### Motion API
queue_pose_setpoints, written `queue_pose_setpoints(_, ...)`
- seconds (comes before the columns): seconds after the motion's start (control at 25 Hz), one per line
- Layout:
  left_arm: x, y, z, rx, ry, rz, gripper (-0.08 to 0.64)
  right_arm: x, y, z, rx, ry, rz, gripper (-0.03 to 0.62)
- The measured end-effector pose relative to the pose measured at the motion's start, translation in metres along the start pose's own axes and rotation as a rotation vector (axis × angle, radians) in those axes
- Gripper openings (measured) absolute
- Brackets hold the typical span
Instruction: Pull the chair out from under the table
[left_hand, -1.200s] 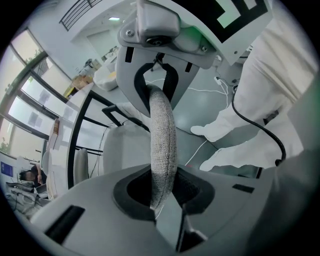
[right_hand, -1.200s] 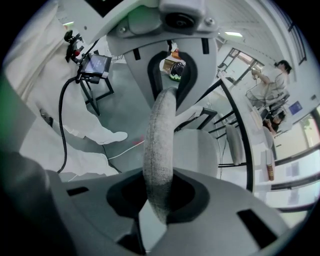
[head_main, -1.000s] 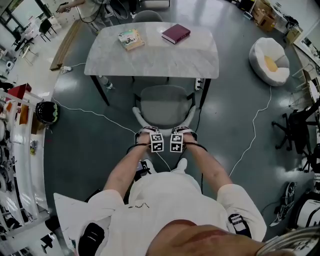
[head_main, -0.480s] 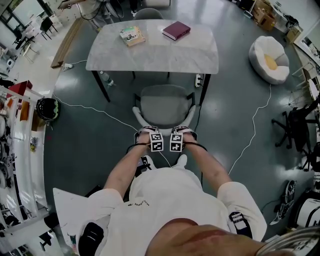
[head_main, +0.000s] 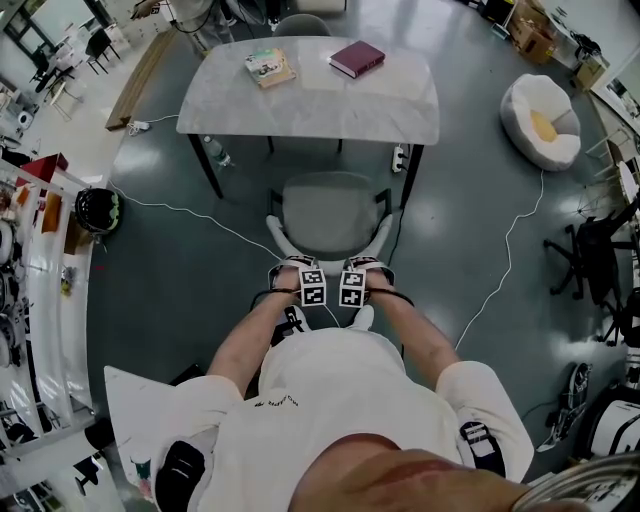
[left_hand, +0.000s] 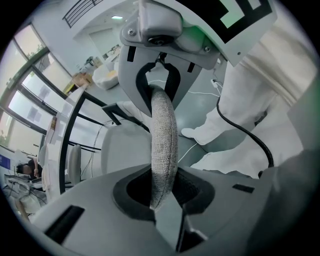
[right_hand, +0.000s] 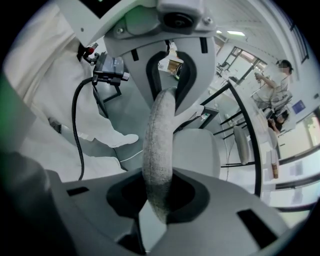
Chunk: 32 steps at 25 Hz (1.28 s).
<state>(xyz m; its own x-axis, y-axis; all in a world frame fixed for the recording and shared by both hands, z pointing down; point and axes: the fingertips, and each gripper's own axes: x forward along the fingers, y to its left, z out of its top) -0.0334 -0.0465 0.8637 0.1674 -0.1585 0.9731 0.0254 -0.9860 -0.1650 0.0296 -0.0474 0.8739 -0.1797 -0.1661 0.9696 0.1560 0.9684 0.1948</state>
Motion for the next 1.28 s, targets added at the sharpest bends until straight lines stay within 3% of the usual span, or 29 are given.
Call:
queue_pose_setpoints(0.6, -0.004, -0.039, 0.009, 0.008, -0.018, -0.017, 0.075, -0.007, 0.039, 0.0, -0.019, 0.005, 0.025, 0.084)
queue_pose_setpoints(1.28, -0.014, -0.072, 0.008, -0.041, -0.044, -0.04, 0.08, -0.012, 0.072, 0.009, -0.001, -0.005, 0.036, 0.086)
